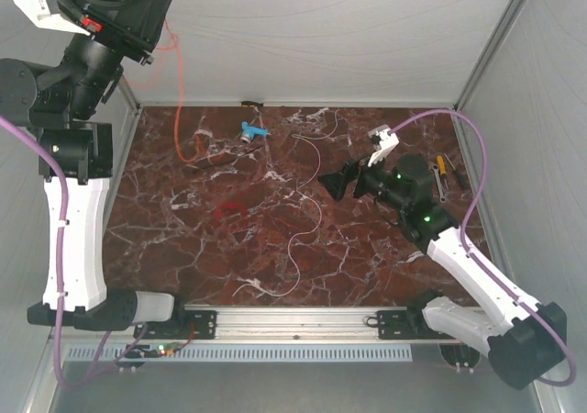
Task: Zip-tie the wires
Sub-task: Straighten the cable at the center of the board.
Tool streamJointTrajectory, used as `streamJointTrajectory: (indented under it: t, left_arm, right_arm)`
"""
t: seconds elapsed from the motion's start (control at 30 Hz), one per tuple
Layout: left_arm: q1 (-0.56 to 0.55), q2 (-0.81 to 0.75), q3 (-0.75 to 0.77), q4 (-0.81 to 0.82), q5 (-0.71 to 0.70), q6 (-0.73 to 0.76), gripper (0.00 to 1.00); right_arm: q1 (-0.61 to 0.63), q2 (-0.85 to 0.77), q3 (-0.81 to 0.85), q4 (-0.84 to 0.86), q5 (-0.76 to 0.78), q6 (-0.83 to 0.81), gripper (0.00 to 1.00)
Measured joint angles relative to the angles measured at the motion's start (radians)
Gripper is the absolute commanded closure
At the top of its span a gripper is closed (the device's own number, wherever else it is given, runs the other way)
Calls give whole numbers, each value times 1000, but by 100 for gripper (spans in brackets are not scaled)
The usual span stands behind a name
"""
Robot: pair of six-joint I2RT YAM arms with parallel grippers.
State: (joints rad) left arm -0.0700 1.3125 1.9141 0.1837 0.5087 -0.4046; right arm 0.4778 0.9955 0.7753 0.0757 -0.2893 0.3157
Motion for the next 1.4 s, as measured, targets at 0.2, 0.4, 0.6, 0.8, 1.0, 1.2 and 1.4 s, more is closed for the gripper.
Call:
streamJointTrajectory:
  t: [0.2, 0.4, 0.6, 0.8, 1.0, 1.2, 1.4]
  left_arm:
    - [-10, 55, 80, 76, 166, -91, 100]
    - [-29, 33, 51, 245, 282, -258, 100]
    - [-34, 14, -35, 466, 391, -485, 100]
    - [-71, 14, -134, 615, 460, -647, 100]
    - [-162, 14, -161, 611, 488, -665, 100]
    - [-240, 14, -174, 613, 498, -669, 100]
    - [-284, 18, -189, 613, 498, -671, 100]
  right_arm:
    - [2, -44, 90, -12, -50, -40, 8]
    - [6, -111, 159, -1, -119, -65, 7]
    - [8, -145, 161, 36, -150, -110, 6]
    - [32, -114, 186, 104, -205, -150, 6]
    - [93, -76, 208, 201, -240, -245, 6]
    - [209, -17, 226, 240, -226, -357, 6]
    - [283, 49, 272, 270, -177, -436, 8]
